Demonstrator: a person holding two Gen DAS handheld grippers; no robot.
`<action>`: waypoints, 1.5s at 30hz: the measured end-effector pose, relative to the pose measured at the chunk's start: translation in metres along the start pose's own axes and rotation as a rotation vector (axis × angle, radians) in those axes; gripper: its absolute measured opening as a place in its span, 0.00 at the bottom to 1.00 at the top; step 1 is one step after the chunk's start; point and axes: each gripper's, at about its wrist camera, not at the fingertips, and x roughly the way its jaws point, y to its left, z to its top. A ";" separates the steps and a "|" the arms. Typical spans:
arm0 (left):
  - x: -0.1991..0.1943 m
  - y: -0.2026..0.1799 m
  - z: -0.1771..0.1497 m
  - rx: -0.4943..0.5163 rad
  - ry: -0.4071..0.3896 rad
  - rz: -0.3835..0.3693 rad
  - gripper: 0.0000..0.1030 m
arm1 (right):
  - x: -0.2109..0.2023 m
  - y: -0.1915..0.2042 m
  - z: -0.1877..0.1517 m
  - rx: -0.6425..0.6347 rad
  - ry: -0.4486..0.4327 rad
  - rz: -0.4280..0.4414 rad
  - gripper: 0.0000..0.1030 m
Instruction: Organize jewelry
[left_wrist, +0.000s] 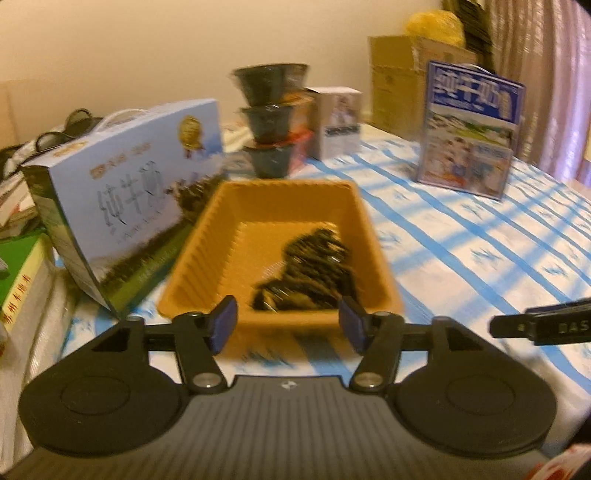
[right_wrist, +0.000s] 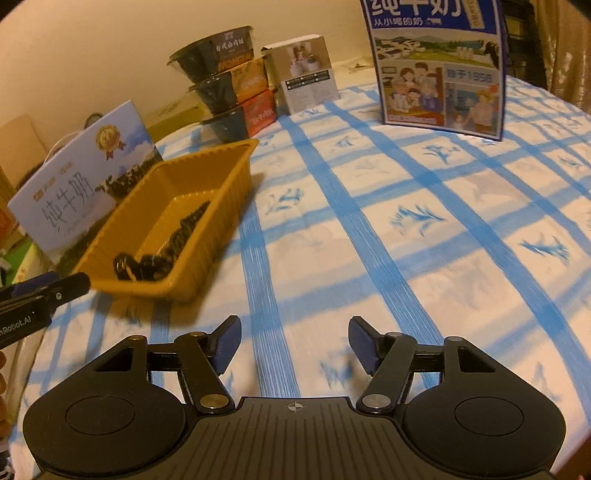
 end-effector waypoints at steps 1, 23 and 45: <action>-0.004 -0.003 -0.001 0.001 0.011 -0.014 0.61 | -0.005 0.001 -0.003 -0.008 0.001 -0.009 0.63; -0.073 -0.042 -0.026 0.035 0.141 -0.143 0.67 | -0.092 0.021 -0.058 0.006 -0.026 -0.023 0.63; -0.079 -0.050 -0.029 0.041 0.171 -0.170 0.67 | -0.101 0.017 -0.062 0.023 -0.036 -0.021 0.63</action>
